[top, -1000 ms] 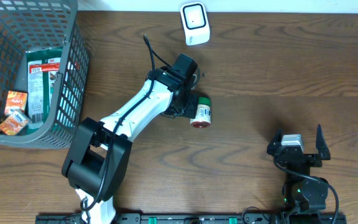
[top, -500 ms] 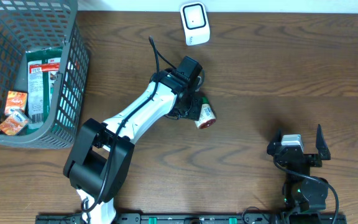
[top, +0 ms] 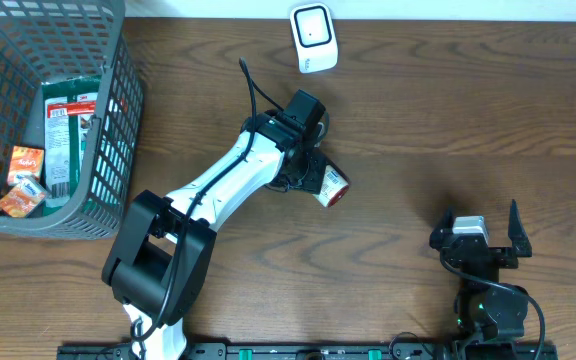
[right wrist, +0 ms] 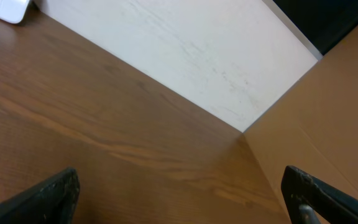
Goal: Scan the item barcode
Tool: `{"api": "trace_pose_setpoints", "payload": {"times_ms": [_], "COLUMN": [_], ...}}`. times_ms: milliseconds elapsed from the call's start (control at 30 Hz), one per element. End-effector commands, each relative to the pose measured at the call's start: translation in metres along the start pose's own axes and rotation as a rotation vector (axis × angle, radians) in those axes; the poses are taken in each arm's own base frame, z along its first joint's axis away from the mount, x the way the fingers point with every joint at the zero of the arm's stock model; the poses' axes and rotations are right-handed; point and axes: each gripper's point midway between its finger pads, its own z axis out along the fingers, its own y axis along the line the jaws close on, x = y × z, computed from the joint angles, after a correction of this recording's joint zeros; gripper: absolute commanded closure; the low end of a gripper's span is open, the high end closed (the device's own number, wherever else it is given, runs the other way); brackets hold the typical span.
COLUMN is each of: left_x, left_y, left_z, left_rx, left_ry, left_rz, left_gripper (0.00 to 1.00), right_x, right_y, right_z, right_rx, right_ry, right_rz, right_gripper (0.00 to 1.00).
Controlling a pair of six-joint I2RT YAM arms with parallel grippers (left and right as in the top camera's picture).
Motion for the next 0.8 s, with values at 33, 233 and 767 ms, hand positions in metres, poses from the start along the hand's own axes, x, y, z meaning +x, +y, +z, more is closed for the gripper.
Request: {"api": "trace_pose_setpoints", "payload": {"times_ms": [33,233,767], "left_x": [-0.002,0.000,0.011], "left_y": [-0.002,-0.002,0.003], "left_z": [-0.007,-0.007,-0.007], "left_rx": [0.004,0.002,-0.015], "left_ry": [-0.018,-0.011,0.033], "left_rz": [0.008,0.006,-0.006], "left_gripper": [0.39,0.36,0.38], "right_x": [0.001,0.001,0.001], "right_y": [0.000,0.001,0.001], "right_z": [0.000,0.000,0.000], "right_rx": [0.001,0.001,0.001], "right_ry": [0.004,0.004,0.004], "right_rz": [-0.012,-0.012,-0.012], "right_gripper": [0.01,0.01,0.01]}}
